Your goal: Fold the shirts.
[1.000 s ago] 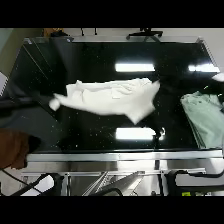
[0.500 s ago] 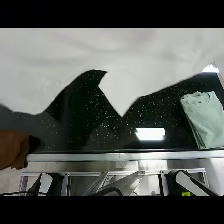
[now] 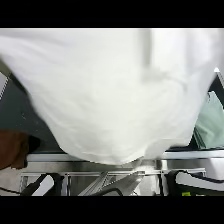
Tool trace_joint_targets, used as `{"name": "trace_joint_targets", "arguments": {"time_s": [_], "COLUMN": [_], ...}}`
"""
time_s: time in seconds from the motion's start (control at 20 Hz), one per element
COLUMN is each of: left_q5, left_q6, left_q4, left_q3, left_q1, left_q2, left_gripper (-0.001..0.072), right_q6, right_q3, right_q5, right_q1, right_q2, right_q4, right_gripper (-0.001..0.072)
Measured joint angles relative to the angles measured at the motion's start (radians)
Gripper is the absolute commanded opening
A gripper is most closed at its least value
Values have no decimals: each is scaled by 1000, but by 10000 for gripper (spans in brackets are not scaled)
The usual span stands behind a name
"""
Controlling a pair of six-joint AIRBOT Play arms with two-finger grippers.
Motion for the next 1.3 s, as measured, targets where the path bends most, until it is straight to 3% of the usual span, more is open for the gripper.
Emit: {"name": "trace_joint_targets", "arguments": {"time_s": [0.25,0.4,0.6,0.95,1.3], "left_q5": [169,254,280,171,32], "left_q6": [-30,-47,-71,-160,-196], "left_q4": [367,444,457,458,468], "left_q3": [-200,-200,-32,267,322], "left_q1": [-287,-324,-335,-336,-358], "left_q2": [-329,-538,-746,-824,-875], "left_gripper": [17,17,17,17,17], "right_q6": [-1,-1,1,5,45], "right_q3": [-147,-172,-103,14,-10], "right_q5": [-34,-131,-216,-145,84], "right_q1": [190,234,241,154,101], "right_q2": [-298,-487,-662,-655,-612], "right_q4": [-241,-282,-249,-246,-444], "right_gripper": [24,24,24,23,22]}}
